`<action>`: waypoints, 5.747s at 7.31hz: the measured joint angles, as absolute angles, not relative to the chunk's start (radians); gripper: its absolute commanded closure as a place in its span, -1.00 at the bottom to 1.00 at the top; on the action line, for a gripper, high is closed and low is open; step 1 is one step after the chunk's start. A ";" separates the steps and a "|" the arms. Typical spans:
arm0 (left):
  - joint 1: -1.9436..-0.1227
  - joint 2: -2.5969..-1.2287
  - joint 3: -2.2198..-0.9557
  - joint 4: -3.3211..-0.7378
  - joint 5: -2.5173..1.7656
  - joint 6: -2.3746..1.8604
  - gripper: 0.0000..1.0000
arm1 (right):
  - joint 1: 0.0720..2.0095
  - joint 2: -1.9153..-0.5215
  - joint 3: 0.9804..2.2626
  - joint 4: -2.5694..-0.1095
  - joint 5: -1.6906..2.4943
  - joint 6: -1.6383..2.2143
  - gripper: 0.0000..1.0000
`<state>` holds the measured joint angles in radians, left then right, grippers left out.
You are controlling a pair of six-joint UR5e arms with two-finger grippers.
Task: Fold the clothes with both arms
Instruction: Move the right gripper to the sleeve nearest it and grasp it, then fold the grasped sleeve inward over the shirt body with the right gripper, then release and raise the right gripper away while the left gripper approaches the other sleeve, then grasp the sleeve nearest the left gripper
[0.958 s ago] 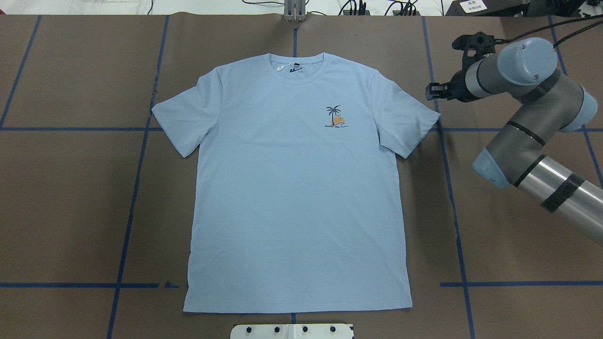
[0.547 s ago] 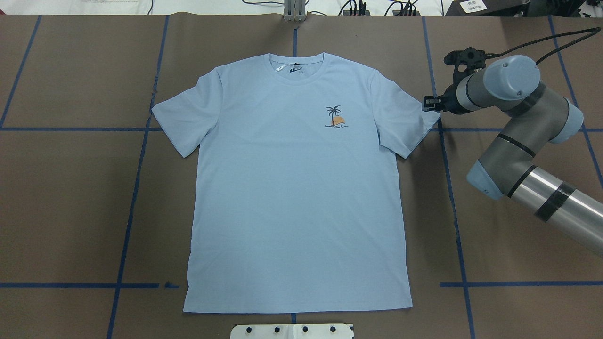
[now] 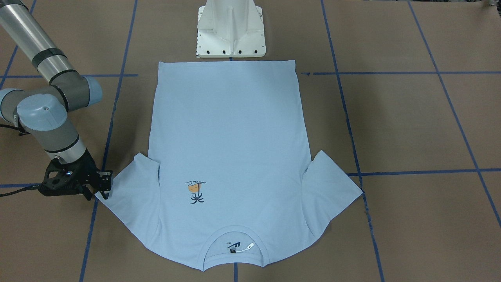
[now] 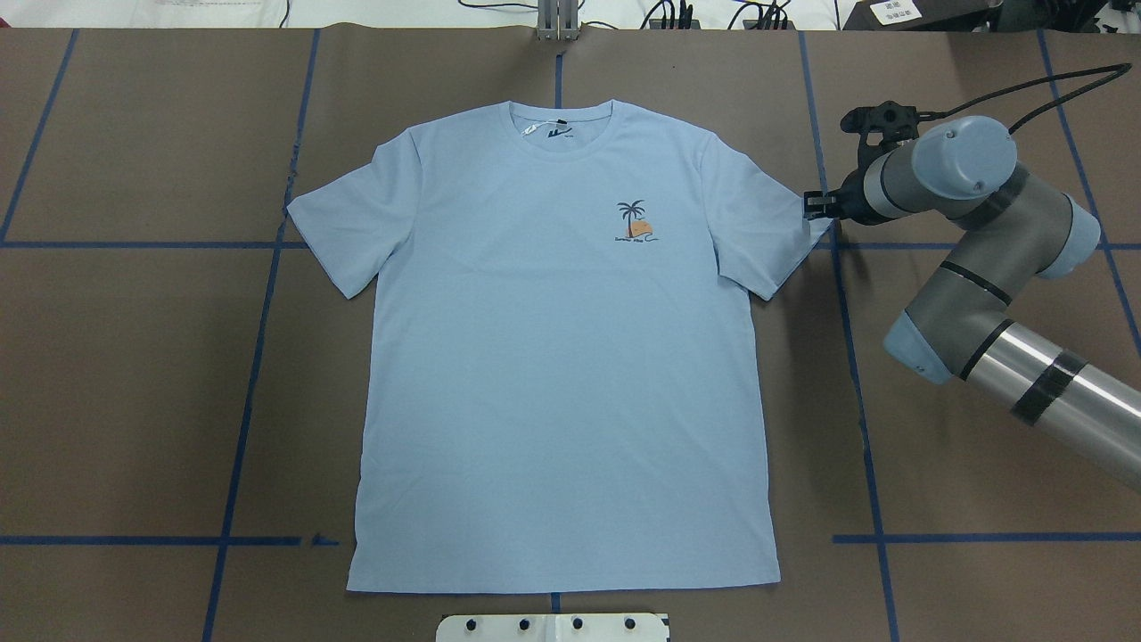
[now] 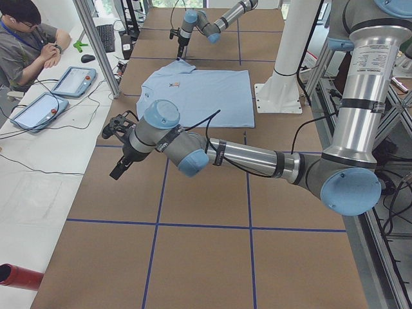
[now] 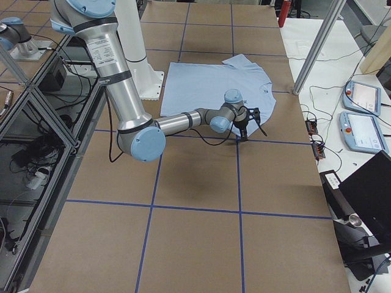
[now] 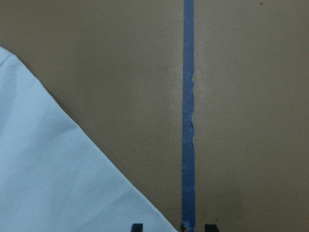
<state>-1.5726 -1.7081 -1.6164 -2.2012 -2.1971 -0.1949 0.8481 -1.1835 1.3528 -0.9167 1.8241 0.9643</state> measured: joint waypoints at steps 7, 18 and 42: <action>-1.574 -1.707 -1.620 -2.202 -2.198 -0.196 -1.00 | 0.831 -1.165 1.410 -0.949 1.793 0.968 1.00; -1.574 -1.707 -1.617 -2.202 -2.204 -0.198 -1.00 | 0.588 -0.715 1.285 -1.413 1.366 1.306 -1.00; -0.833 -2.023 -1.230 -2.471 -1.830 -1.158 0.10 | 1.197 -0.923 1.427 -1.397 2.185 0.588 -1.00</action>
<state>-0.8331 -2.0235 -1.2303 -2.4710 -1.8295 -1.1581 1.1965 -0.9234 1.4266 -1.3974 2.1848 0.5883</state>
